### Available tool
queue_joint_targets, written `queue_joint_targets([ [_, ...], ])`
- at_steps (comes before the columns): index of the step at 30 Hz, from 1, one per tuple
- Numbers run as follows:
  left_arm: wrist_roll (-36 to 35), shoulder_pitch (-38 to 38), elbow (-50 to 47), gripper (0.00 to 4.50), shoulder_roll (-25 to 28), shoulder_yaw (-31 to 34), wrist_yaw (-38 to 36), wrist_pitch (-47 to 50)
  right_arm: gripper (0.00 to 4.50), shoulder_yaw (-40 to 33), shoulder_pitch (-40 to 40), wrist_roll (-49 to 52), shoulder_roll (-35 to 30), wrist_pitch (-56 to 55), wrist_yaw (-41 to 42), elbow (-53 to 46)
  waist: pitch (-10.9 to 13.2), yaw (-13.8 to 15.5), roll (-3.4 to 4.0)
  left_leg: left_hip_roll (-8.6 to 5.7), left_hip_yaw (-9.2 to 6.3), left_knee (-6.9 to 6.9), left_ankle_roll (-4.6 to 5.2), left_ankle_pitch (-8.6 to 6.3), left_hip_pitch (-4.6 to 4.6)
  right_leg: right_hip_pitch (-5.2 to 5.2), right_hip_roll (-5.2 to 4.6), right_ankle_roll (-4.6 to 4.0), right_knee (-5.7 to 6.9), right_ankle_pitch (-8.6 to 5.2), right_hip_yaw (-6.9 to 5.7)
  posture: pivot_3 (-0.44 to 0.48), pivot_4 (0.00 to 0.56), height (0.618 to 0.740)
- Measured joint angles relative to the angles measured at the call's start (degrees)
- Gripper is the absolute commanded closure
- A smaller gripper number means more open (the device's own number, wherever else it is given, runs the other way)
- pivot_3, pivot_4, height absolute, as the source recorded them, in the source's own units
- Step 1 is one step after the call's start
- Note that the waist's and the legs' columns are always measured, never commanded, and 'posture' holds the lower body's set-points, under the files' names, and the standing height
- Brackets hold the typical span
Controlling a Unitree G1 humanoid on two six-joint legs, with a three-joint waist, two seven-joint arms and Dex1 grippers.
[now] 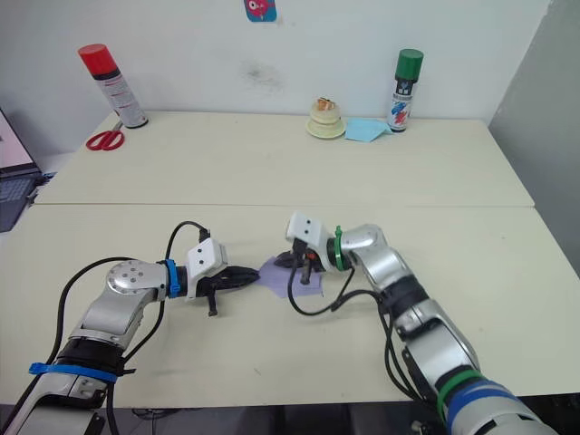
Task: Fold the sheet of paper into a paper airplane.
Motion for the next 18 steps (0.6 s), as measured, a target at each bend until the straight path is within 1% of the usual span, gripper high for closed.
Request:
queue_joint_targets([
  [3, -0.04, 0.05, -0.02, 4.14, 0.01, 0.23, -0.05, 0.02, 4.48, 2.02, 3.87, -3.09, -1.35, -6.24, -2.52, -4.13, 0.00, -0.02, 0.00, -0.01, 0.00, 0.01, 0.00, 0.00, 0.02, 0.00, 0.00, 0.00, 0.01, 0.00, 0.00, 0.000, 0.150, 0.737],
  [7, -0.27, 0.27, -0.16, 4.14, 0.01, 0.38, -0.05, 0.14, 4.48, 3.90, 7.35, -7.85, -2.57, -16.89, -8.15, -5.33, 0.00, -0.02, 0.00, 0.00, 0.00, 0.03, -0.01, 0.00, 0.02, 0.02, 0.00, 0.00, 0.01, 0.00, 0.00, 0.000, 0.150, 0.737],
  [12, -0.40, 0.49, -0.41, 4.14, 0.02, 0.43, -0.23, 0.16, 4.48, 5.48, 8.22, -12.24, -4.07, -26.39, -12.15, -4.69, 0.00, 0.00, 0.00, -0.01, 0.00, 0.03, -0.01, 0.00, 0.02, 0.02, 0.00, 0.00, 0.00, 0.00, 0.01, 0.000, 0.150, 0.737],
  [18, -0.41, 0.53, -0.50, 4.14, 0.05, 0.49, -0.70, 0.33, 4.48, 6.83, 8.39, -16.08, -5.20, -34.60, -16.09, -2.24, 0.00, 0.01, -0.01, -0.01, 0.00, 0.04, -0.01, 0.00, 0.03, 0.03, 0.00, 0.00, 0.00, 0.00, 0.01, 0.000, 0.150, 0.737],
])
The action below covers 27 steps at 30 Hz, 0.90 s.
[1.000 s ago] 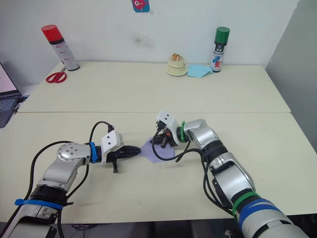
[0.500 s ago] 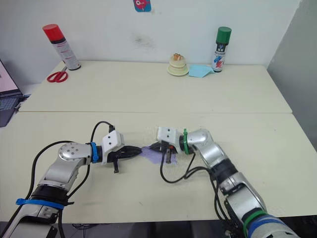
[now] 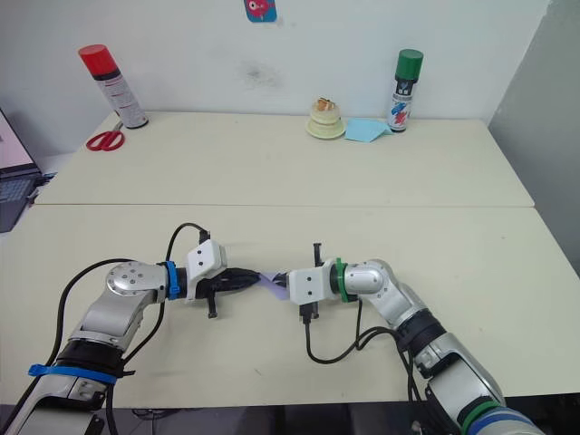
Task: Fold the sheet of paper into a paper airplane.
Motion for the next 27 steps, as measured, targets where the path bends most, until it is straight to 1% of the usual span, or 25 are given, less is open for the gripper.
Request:
queue_joint_targets([
  [10, -0.02, 0.72, -1.02, 4.14, 0.06, 0.34, -0.39, 0.80, 4.48, 1.02, 0.83, -3.18, -0.48, -6.16, -4.40, 2.94, 0.00, 0.00, 0.00, 0.01, 0.01, 0.02, 0.00, 0.00, 0.02, 0.02, -0.02, -0.01, 0.01, 0.00, 0.02, 0.000, 0.150, 0.737],
  [17, -0.02, 1.05, -1.32, 4.14, 0.18, 0.42, -0.45, 0.86, 4.48, 1.78, 0.81, -4.07, -0.68, -8.21, -6.53, 4.39, -0.01, 0.00, -0.01, 0.02, 0.00, 0.08, 0.00, 0.00, 0.03, 0.04, -0.02, -0.01, 0.02, 0.00, 0.03, 0.000, 0.150, 0.737],
  [27, -0.05, 1.67, -1.99, 4.14, 0.56, 0.42, -0.57, 1.20, 4.48, 2.96, -0.65, -9.60, -1.03, -14.44, -12.95, 8.86, -0.03, -0.02, -0.03, 0.03, 0.01, 0.11, 0.00, 0.00, 0.10, 0.09, -0.02, -0.01, 0.06, 0.01, 0.05, 0.000, 0.150, 0.737],
])
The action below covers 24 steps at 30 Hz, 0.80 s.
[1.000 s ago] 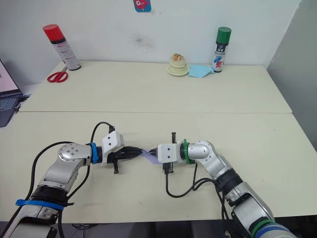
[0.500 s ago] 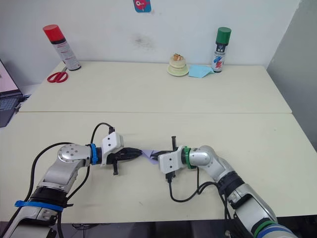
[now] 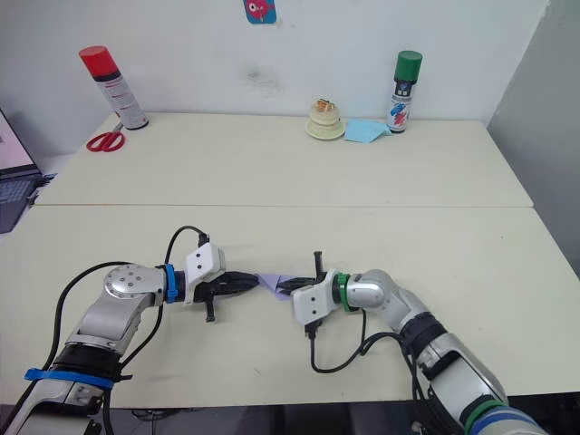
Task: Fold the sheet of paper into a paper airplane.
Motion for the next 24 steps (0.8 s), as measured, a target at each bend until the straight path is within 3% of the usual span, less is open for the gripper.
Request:
queue_joint_targets([
  [13, 0.00, 0.33, -0.40, 4.14, 0.21, -0.04, -0.16, 0.17, 4.48, 0.57, -0.21, -0.17, -0.20, -2.03, -0.90, 1.19, -0.03, 0.01, -0.01, 0.00, 0.00, 0.05, 0.00, 0.00, 0.03, 0.04, -0.01, -0.18, 0.01, 0.10, 0.00, 0.000, 0.150, 0.737],
  [24, 0.01, 0.37, -0.86, 4.14, 0.21, -0.14, -0.30, 0.61, 4.48, 0.03, 1.86, 5.35, 0.28, 2.17, 5.55, -0.52, -0.07, 0.12, -0.05, -0.01, -0.01, 0.05, 0.00, 0.00, 0.02, 0.06, -0.01, -0.18, 0.00, 0.10, -0.02, 0.000, 0.150, 0.737],
])
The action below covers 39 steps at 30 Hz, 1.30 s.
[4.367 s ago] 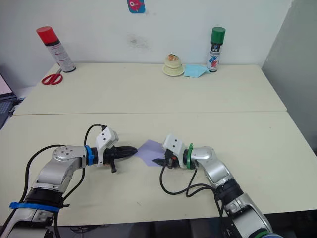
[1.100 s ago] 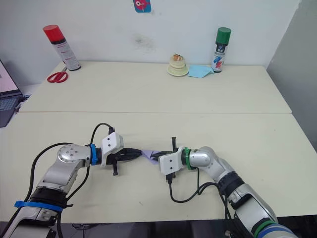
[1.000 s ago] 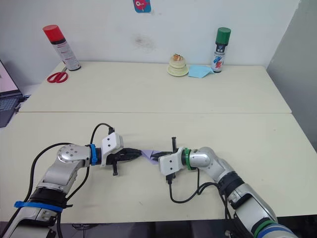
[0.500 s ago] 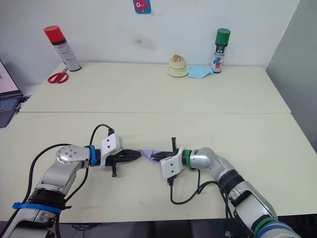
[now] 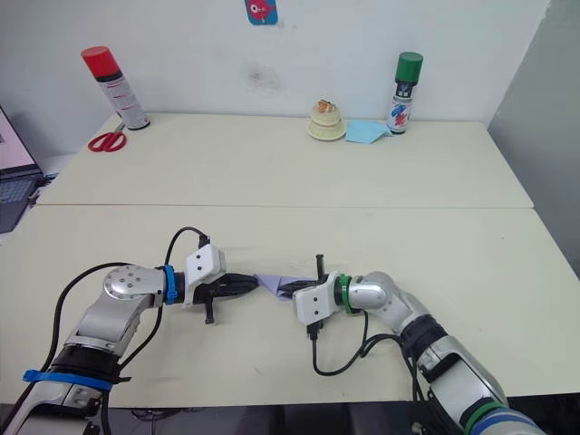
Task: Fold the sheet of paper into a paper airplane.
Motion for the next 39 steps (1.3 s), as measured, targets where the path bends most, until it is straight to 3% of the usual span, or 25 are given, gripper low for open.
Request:
queue_joint_targets([
  [19, 0.04, 0.02, -0.17, 4.14, 0.01, 0.00, -0.33, 0.48, 4.48, -0.41, -0.37, 1.47, -0.02, 2.64, 2.10, 0.11, 0.00, 0.02, 0.01, 0.00, 0.00, 0.05, 0.00, 0.00, 0.01, 0.00, 0.00, 0.01, 0.03, 0.00, 0.00, 0.000, 0.150, 0.737],
  [39, 0.04, 0.10, -0.13, 4.14, 0.02, 0.01, -0.78, 0.50, 4.48, -0.63, -2.19, 0.81, 0.10, -2.33, -0.79, 3.98, 0.01, 0.02, 0.01, 0.00, 0.00, 0.12, 0.00, 0.00, 0.00, -0.01, 0.00, 0.01, 0.04, 0.00, 0.01, 0.000, 0.150, 0.737],
])
